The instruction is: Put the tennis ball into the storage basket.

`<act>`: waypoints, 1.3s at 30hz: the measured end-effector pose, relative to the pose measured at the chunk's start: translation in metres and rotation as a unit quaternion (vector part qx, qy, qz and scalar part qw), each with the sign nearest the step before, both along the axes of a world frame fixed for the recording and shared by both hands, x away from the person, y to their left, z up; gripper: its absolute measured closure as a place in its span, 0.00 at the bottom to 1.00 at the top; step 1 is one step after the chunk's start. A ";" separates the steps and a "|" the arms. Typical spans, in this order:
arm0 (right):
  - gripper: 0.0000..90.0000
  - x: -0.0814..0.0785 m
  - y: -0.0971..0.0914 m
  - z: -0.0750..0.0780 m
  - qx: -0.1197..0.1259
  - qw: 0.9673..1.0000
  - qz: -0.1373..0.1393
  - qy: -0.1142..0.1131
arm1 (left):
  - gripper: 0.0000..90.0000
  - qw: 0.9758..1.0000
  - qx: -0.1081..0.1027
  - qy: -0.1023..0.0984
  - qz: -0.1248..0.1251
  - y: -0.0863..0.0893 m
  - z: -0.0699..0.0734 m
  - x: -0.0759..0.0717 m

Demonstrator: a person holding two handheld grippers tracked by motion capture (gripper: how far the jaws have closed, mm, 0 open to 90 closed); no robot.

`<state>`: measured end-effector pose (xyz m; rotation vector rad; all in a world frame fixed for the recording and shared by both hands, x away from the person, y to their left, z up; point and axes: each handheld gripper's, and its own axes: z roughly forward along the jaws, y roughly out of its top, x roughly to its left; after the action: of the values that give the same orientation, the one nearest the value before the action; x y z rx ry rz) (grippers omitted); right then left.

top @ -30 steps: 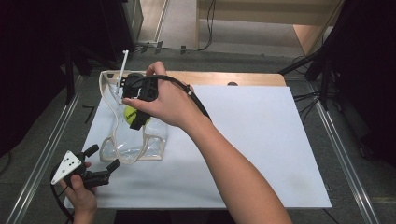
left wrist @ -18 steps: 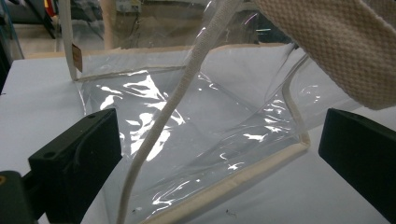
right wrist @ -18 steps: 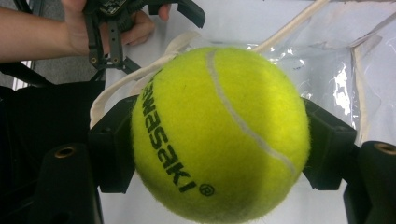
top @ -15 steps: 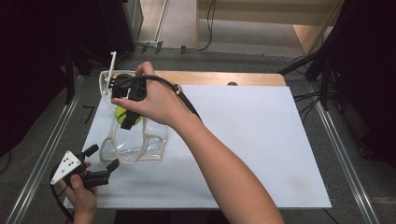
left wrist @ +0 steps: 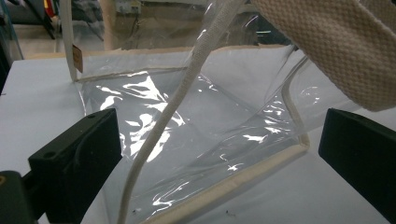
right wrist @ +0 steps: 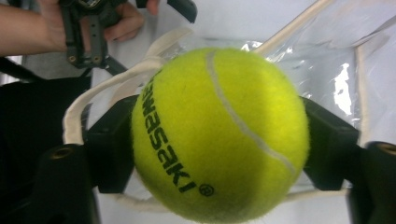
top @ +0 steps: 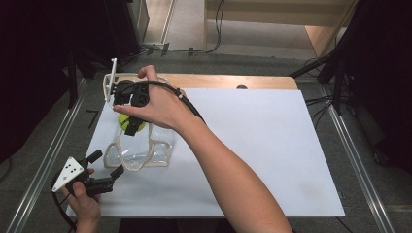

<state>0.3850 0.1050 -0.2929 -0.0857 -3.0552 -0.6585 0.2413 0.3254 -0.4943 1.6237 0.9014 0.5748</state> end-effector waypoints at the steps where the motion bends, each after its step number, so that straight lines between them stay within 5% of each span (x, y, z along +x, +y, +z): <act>1: 0.00 -0.001 0.000 0.001 0.012 1.000 -0.002 -0.009 | 0.00 1.000 0.001 0.001 0.000 0.000 0.000 0.000; 6: 0.00 -0.004 -0.008 0.012 0.048 0.998 -0.008 -0.028 | 0.00 1.000 0.000 0.001 -0.001 0.000 0.000 0.000; 39: 0.00 -0.015 -0.109 -0.013 0.060 0.993 -0.097 -0.026 | 0.00 1.000 0.002 0.001 0.000 -0.002 0.000 0.000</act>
<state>0.3704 -0.0043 -0.3056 -0.3722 -3.0726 -0.8668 0.2411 0.3239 -0.4944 1.6280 0.9021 0.5761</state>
